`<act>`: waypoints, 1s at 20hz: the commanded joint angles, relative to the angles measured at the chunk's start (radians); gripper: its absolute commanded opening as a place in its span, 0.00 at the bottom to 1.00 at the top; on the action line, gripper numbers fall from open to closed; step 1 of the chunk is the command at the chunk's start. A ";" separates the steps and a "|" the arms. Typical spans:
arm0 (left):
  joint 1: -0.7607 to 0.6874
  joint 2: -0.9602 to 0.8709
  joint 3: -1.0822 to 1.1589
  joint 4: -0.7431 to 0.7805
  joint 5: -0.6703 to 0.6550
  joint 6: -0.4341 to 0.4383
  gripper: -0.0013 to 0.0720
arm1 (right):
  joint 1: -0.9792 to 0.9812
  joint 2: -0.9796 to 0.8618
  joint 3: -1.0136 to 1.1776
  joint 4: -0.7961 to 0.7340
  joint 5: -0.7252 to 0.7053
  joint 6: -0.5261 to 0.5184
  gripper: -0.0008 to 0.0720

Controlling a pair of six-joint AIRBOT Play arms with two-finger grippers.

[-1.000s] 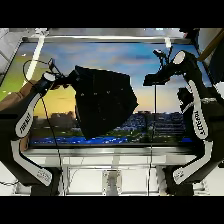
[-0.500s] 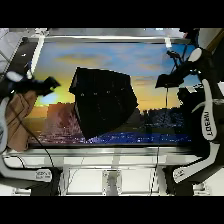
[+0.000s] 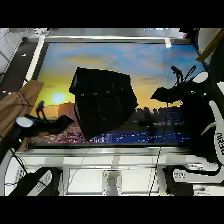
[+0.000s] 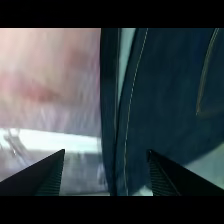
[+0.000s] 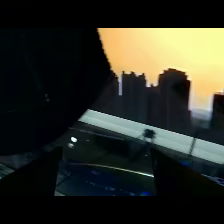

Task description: Fold the clothes and pants, and hang the long-sleeved shirts on hangers.

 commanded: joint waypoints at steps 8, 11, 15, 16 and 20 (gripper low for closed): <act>-0.305 -0.099 -0.102 -0.198 0.166 -0.046 0.75 | -0.002 0.023 -0.063 0.095 -0.070 -0.067 0.87; -0.364 -0.138 -0.102 -0.269 0.203 -0.040 0.75 | -0.002 0.023 -0.063 0.095 -0.067 -0.068 0.87; -0.412 -0.143 -0.099 -0.332 0.293 -0.040 0.23 | -0.002 0.023 -0.063 0.095 -0.067 -0.068 0.87; -0.412 -0.142 -0.093 -0.336 0.304 -0.040 0.04 | -0.002 0.023 -0.063 0.095 -0.067 -0.068 0.87; -0.411 -0.138 -0.038 -0.336 0.304 -0.014 0.04 | -0.002 0.020 -0.064 0.076 -0.084 -0.068 0.87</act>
